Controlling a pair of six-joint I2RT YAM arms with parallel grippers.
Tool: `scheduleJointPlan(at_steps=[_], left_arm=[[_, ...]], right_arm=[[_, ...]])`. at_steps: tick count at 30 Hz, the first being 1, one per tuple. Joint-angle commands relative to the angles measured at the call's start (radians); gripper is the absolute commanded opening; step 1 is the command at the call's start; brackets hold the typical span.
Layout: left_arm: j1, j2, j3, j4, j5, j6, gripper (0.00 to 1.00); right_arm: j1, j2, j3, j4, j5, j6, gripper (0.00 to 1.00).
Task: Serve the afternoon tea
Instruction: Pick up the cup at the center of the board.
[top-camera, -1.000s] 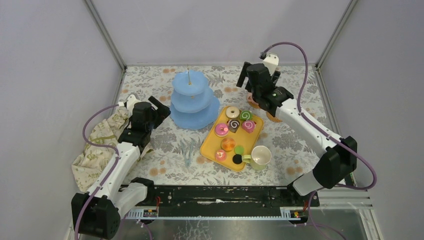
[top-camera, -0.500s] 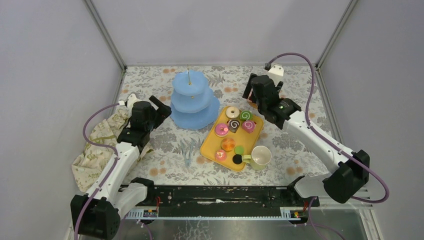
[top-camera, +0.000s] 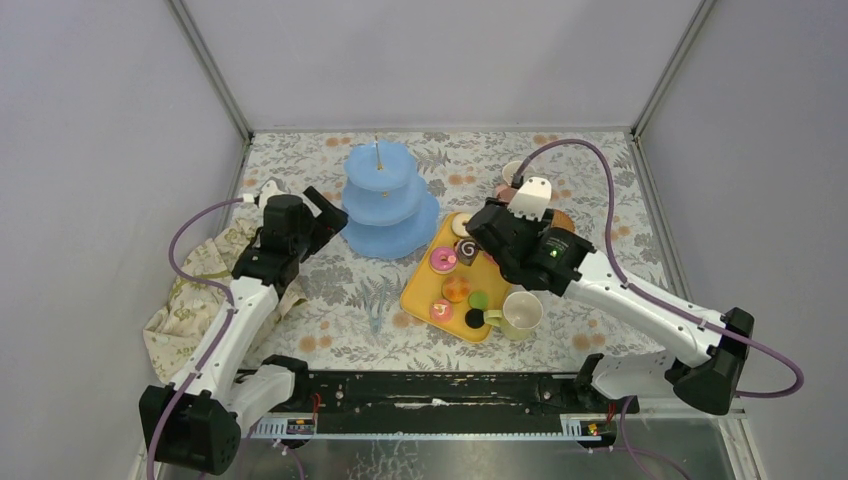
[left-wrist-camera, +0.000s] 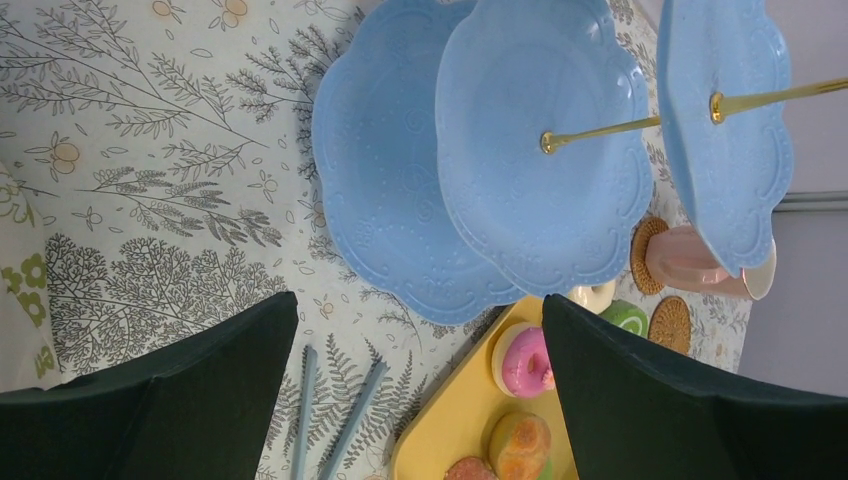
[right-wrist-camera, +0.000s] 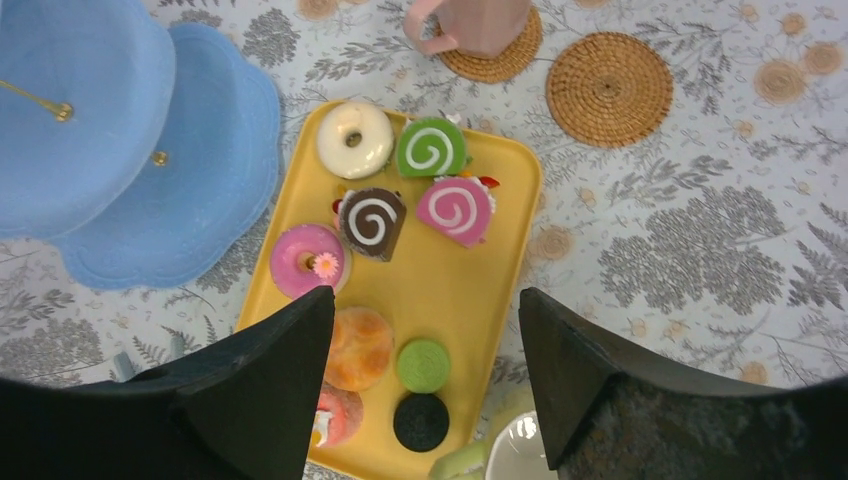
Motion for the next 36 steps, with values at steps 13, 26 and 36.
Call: scheduleJointPlan(at_steps=[13,26,36], left_arm=[[-0.042,0.019,0.048,0.013,0.042,0.098,0.88],[-0.044,-0.014,0.046,0.001,0.030,0.114,1.00],[-0.045,-0.052,0.031,0.019,0.065,0.094,1.00]], right_arm=[[0.160,0.009,-0.085,-0.293,0.009,0.455,0.71],[0.206,0.071,-0.136,-0.315,-0.037,0.622,0.71],[0.207,0.055,-0.177,-0.331,-0.082,0.676,0.71]])
